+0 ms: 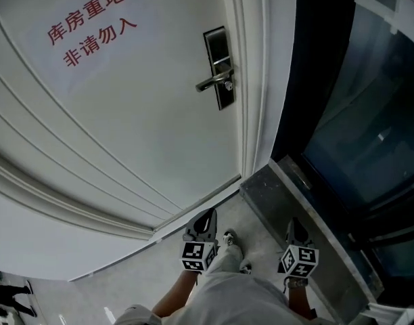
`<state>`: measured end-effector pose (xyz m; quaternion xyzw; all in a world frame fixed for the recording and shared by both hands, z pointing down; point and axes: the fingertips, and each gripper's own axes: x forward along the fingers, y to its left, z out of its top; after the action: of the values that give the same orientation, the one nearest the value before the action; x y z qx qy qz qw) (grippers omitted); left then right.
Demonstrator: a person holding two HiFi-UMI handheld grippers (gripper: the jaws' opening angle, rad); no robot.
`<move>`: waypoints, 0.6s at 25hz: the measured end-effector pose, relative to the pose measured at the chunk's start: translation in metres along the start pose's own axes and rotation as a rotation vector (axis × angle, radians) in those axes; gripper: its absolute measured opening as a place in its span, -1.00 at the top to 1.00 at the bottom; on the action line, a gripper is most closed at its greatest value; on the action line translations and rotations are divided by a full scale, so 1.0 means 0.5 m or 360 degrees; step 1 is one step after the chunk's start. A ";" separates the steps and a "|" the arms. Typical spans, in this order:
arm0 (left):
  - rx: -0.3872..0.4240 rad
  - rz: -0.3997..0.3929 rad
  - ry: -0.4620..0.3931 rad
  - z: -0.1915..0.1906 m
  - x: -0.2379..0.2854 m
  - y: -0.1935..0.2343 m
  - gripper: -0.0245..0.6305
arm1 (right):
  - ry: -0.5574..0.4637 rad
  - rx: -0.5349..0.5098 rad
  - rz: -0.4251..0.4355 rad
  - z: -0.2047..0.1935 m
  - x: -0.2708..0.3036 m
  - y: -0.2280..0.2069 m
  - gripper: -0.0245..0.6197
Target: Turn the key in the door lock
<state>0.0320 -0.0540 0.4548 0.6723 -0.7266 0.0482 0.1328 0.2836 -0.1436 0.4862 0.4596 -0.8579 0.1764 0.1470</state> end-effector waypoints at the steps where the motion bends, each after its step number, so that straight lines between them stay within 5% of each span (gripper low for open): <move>1: -0.0012 -0.0003 -0.0005 0.005 0.026 0.006 0.90 | 0.0012 -0.0019 0.0004 0.011 0.018 -0.002 0.92; 15: 0.0036 -0.0143 -0.0098 0.119 0.321 0.124 0.90 | -0.0062 -0.0193 -0.0033 0.201 0.296 0.039 0.92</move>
<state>-0.0469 -0.2178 0.4457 0.7068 -0.6990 0.0297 0.1048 0.1791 -0.2865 0.4545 0.4621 -0.8649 0.1136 0.1597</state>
